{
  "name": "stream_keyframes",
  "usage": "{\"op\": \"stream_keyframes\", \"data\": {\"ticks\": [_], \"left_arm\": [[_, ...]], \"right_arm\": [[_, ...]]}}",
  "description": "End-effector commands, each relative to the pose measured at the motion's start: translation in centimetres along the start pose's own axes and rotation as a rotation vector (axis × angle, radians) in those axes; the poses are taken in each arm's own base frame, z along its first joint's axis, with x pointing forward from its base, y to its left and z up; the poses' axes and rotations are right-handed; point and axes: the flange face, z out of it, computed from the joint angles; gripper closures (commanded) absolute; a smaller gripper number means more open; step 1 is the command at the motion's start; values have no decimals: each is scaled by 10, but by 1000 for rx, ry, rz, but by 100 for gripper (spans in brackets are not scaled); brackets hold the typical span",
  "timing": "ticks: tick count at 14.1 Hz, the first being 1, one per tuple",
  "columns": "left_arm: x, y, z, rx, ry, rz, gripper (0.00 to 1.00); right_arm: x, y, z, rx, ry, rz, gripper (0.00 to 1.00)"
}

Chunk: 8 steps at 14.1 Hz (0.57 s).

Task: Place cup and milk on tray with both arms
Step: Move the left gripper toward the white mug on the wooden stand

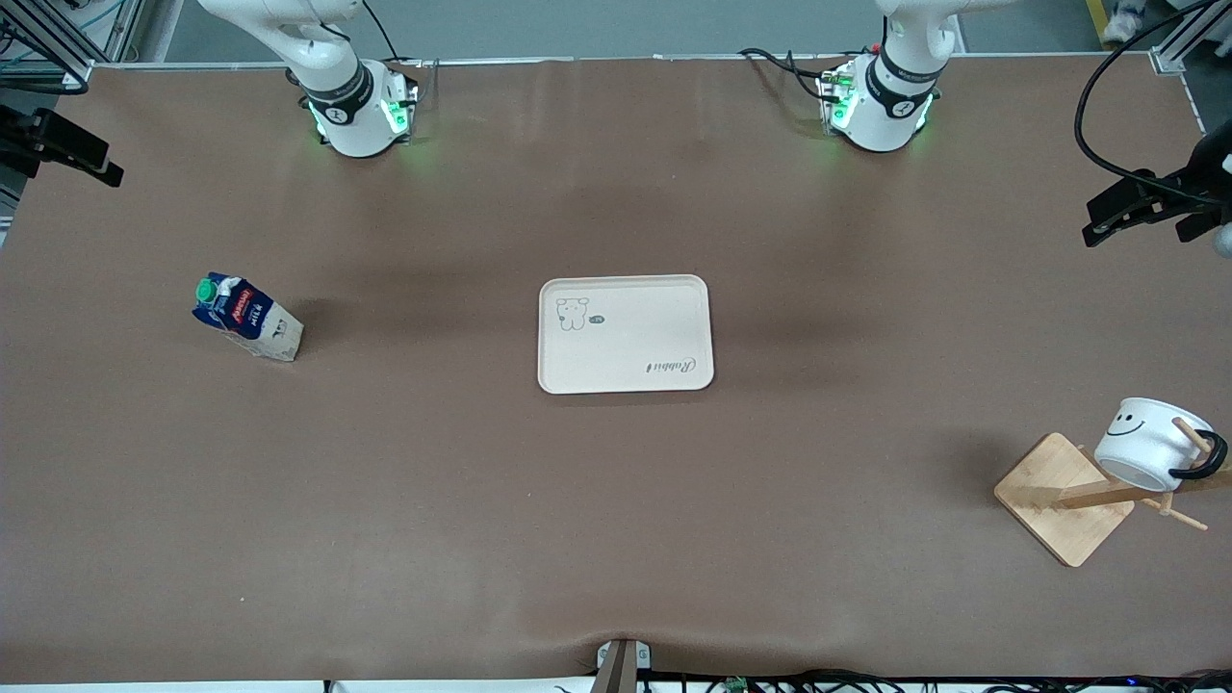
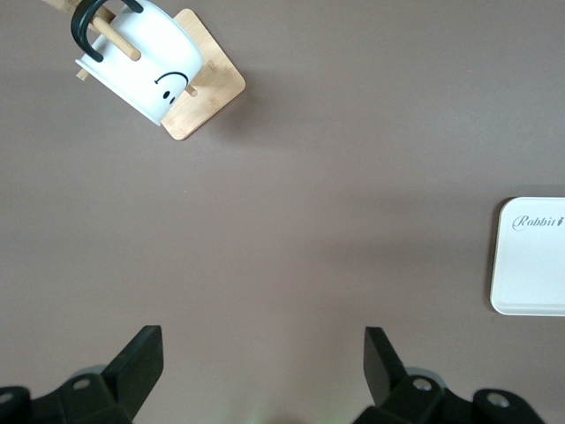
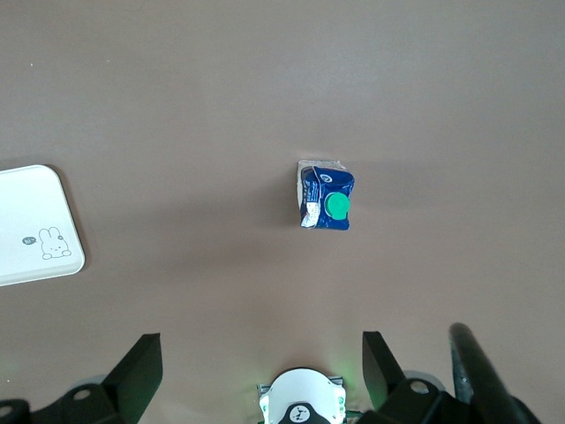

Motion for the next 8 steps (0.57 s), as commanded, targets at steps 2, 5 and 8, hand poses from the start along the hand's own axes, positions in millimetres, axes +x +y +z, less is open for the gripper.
{"op": "stream_keyframes", "data": {"ticks": [2,5,8], "left_arm": [[0,-1,-7,-1,5,-4,0],[2,-13,-7,-2,7,-25,0],[12,-26,0,-5,32,-55,0]], "right_arm": [[0,2,-1,0,8,-20,0],[0,8,0,1,4,-55,0],[0,8,0,1,2,-55,0]]}}
